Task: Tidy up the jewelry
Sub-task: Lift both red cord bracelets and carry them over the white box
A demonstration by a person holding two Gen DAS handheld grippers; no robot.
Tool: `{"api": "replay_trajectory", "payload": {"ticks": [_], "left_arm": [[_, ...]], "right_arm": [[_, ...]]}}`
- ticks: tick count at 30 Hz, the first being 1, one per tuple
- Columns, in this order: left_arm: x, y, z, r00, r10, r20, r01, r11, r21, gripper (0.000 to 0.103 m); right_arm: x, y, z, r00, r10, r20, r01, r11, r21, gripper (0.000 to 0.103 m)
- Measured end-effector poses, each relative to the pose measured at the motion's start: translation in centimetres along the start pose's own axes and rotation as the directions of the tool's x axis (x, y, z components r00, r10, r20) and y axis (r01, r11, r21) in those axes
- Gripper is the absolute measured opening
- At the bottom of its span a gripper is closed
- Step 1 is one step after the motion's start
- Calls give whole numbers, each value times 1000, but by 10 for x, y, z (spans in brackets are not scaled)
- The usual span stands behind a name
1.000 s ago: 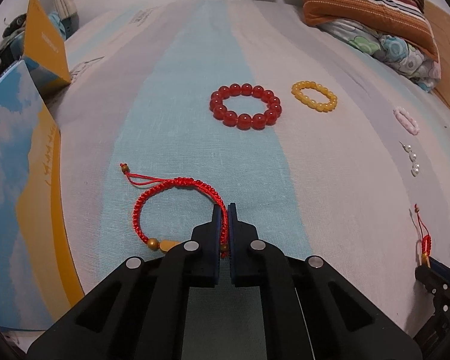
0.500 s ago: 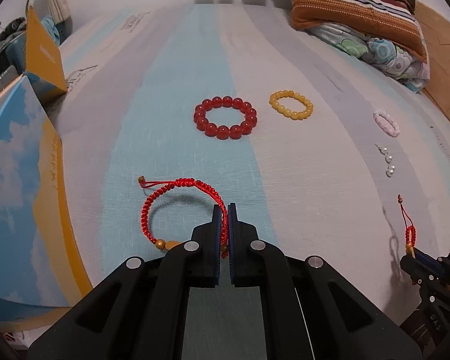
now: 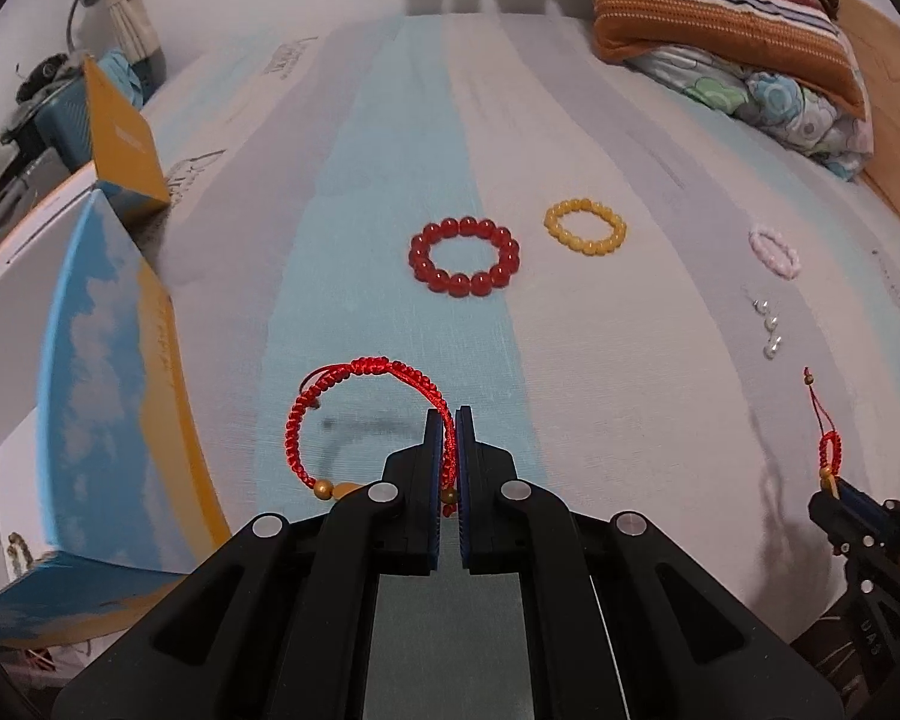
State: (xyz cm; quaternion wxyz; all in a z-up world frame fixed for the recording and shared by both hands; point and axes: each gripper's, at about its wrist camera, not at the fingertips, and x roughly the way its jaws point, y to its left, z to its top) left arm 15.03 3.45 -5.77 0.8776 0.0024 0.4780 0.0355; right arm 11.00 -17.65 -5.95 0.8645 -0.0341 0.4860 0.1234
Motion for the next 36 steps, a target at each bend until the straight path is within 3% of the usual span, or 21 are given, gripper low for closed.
{"api": "replay_trajectory", "payload": {"ticks": [21, 36], "left_arm": [[-93, 31, 26, 996, -25, 84, 27, 999, -25, 3], [-150, 109, 27, 990, 50, 134, -37, 995, -96, 3]], "right_arm": [[-43, 36, 64, 994, 28, 104, -26, 999, -27, 12], [-67, 111, 110, 985, 100, 144, -90, 994, -69, 12]]}}
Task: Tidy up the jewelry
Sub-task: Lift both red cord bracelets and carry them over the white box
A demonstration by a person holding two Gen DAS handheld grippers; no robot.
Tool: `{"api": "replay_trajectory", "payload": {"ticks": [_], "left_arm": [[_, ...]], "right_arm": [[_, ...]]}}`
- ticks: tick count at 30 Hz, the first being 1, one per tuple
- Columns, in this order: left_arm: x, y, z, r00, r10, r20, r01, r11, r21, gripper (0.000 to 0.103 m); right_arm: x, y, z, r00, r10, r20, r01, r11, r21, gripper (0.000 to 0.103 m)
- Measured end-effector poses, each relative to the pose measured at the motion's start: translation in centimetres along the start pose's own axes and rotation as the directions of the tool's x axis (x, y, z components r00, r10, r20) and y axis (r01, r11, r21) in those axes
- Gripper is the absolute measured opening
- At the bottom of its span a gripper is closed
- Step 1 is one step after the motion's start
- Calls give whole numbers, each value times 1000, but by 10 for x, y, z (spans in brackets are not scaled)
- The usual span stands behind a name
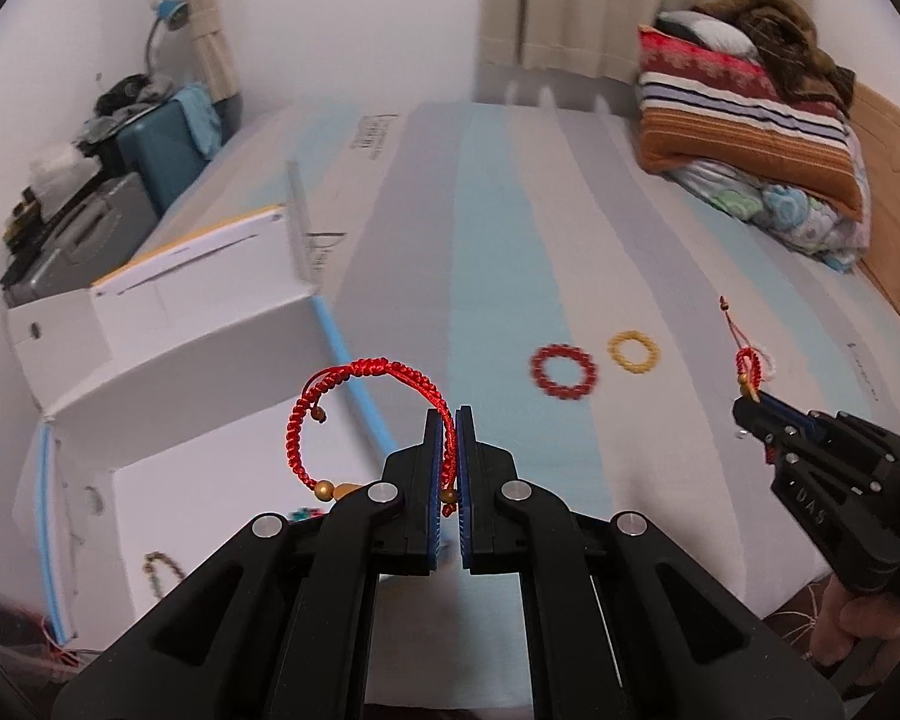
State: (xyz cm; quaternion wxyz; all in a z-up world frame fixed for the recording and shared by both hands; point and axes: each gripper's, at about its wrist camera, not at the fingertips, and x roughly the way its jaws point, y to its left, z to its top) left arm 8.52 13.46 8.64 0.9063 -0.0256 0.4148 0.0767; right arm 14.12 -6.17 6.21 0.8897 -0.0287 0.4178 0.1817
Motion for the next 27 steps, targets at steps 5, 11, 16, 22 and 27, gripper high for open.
{"api": "replay_trajectory", "payload": {"ticks": [5, 11, 16, 22, 27], "left_arm": [[-6, 47, -8, 999, 38, -6, -38, 997, -65, 3], [-13, 102, -24, 996, 82, -24, -85, 987, -137, 3], [-20, 138, -38, 993, 114, -38, -119, 977, -176, 3], [-24, 174, -53, 988, 141, -61, -151, 964, -218, 3], [-26, 199, -64, 985, 154, -83, -171, 951, -257, 3]], "right_arm": [[1, 40, 13, 999, 30, 11, -30, 998, -51, 12], [4, 99, 26, 997, 77, 18, -75, 990, -124, 12], [7, 141, 28, 994, 112, 13, -109, 980, -169, 11], [12, 185, 27, 988, 152, -4, -150, 965, -216, 11], [19, 214, 25, 984, 174, -30, -176, 951, -255, 11]]}}
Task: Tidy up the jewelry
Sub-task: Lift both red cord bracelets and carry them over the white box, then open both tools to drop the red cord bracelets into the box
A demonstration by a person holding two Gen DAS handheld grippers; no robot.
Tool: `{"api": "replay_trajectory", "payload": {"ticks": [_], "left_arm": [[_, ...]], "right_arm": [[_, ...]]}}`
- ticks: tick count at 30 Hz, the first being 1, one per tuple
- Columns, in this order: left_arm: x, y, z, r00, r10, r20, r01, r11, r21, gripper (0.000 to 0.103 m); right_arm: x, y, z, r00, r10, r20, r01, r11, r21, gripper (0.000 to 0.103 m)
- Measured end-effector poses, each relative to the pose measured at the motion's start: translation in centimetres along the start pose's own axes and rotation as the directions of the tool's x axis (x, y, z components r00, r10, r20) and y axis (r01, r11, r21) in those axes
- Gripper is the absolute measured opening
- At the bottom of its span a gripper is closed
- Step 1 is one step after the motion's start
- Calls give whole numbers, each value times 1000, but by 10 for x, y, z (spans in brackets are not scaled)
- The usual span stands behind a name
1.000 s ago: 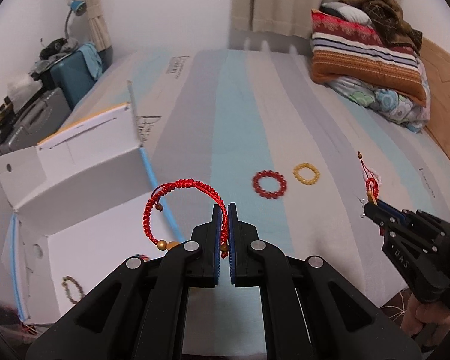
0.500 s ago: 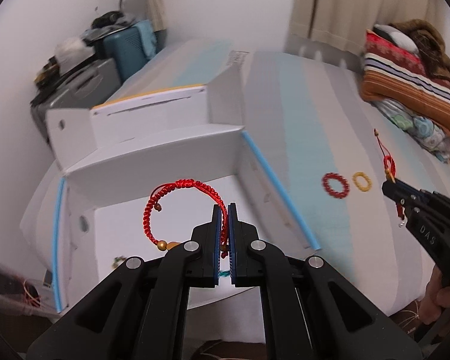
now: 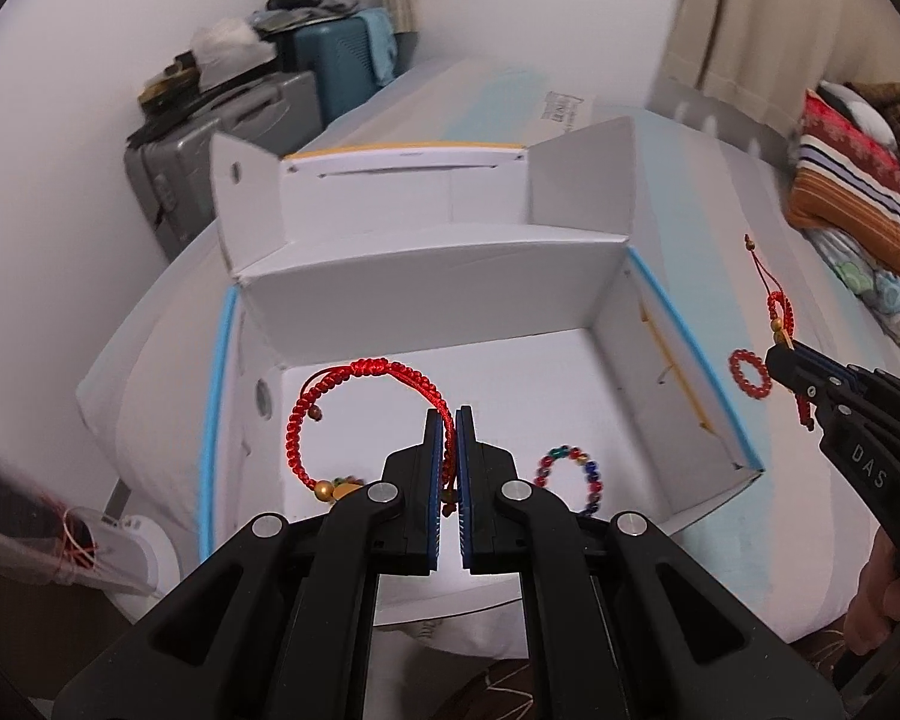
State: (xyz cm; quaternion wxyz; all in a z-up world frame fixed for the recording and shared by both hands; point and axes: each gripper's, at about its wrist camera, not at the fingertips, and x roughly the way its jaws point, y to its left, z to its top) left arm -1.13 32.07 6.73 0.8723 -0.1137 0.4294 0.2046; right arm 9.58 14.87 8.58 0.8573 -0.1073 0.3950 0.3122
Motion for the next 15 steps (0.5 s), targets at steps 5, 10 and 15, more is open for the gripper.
{"api": "replay_trajectory", "payload": {"ticks": [5, 10, 15], "left_arm": [[19, 21, -6, 998, 9, -55, -11, 999, -31, 3], [47, 42, -13, 990, 21, -139, -31, 997, -70, 3], [69, 51, -20, 979, -5, -203, -16, 994, -105, 3]], "right_arm": [[20, 27, 1, 997, 47, -63, -50, 998, -39, 11], [50, 48, 2, 979, 86, -186, -101, 993, -69, 11], [77, 53, -3, 952, 85, -294, -108, 992, -64, 11]]}}
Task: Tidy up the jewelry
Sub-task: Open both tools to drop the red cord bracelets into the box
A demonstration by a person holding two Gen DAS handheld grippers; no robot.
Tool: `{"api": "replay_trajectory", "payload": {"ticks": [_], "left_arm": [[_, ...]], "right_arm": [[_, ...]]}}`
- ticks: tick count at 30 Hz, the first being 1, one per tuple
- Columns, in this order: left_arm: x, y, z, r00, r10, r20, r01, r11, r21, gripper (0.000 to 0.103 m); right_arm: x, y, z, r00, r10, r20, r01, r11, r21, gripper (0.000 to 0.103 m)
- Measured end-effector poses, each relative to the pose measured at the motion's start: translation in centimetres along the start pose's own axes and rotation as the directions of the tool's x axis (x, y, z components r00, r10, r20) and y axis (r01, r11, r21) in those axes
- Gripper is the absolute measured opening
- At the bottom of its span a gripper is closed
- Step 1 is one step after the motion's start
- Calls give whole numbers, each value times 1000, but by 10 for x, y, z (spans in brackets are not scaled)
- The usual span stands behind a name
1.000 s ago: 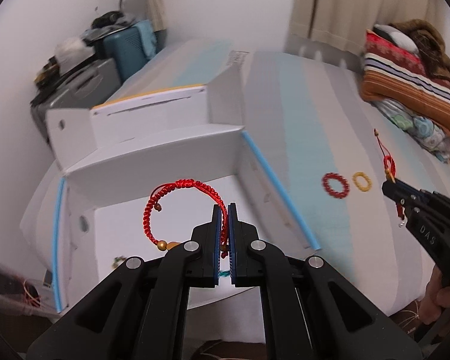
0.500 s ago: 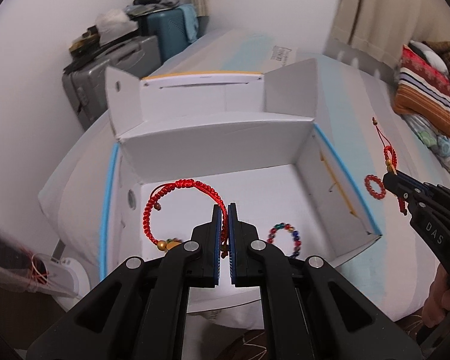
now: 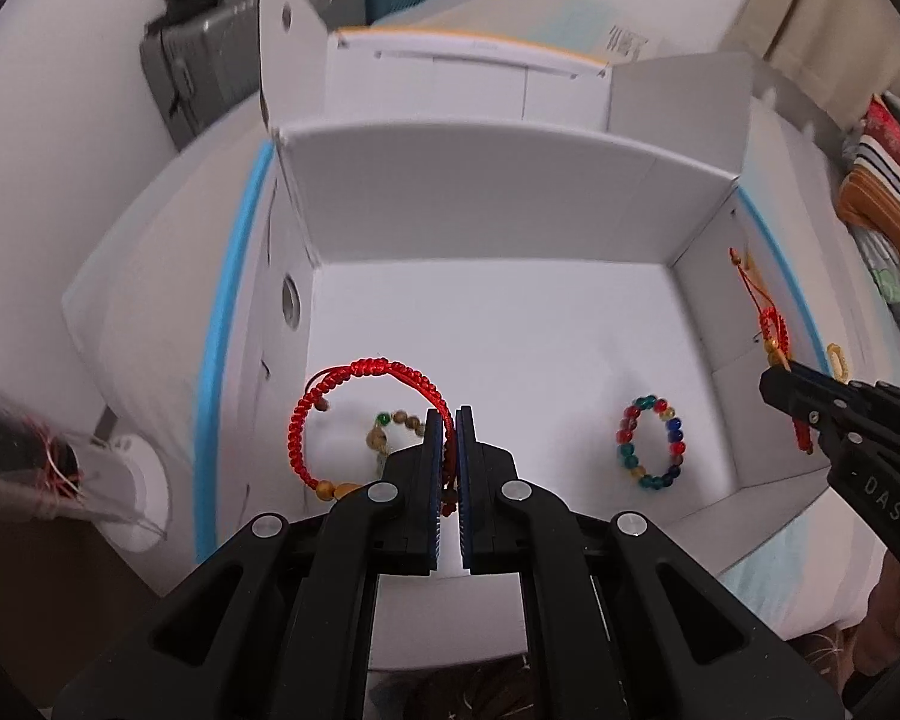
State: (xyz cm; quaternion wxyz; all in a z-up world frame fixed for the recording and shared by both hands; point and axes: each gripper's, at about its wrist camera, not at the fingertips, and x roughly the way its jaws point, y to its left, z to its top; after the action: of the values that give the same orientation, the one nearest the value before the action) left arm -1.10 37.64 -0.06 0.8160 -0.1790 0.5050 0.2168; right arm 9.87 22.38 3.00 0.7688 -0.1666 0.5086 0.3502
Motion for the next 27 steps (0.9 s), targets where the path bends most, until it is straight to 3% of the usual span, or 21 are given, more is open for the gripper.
{"api": "replay_trajectory", "payload": {"ticks": [9, 16, 21, 27], "left_arm": [[26, 1, 0, 997, 9, -75, -10, 1000, -3, 3], [26, 2, 0, 997, 15, -73, -16, 1000, -8, 5], [21, 1, -1, 999, 22, -46, -23, 1000, -6, 9], [10, -2, -1, 999, 44, -3, -44, 999, 4, 32]], "right_arm": [[34, -5, -4, 995, -3, -104, 7, 1000, 29, 11], [43, -1, -7, 992, 3, -122, 2, 999, 39, 14], [40, 2, -11, 996, -1, -90, 4, 999, 34, 40], [29, 0, -15, 999, 12, -48, -10, 999, 40, 60]]}}
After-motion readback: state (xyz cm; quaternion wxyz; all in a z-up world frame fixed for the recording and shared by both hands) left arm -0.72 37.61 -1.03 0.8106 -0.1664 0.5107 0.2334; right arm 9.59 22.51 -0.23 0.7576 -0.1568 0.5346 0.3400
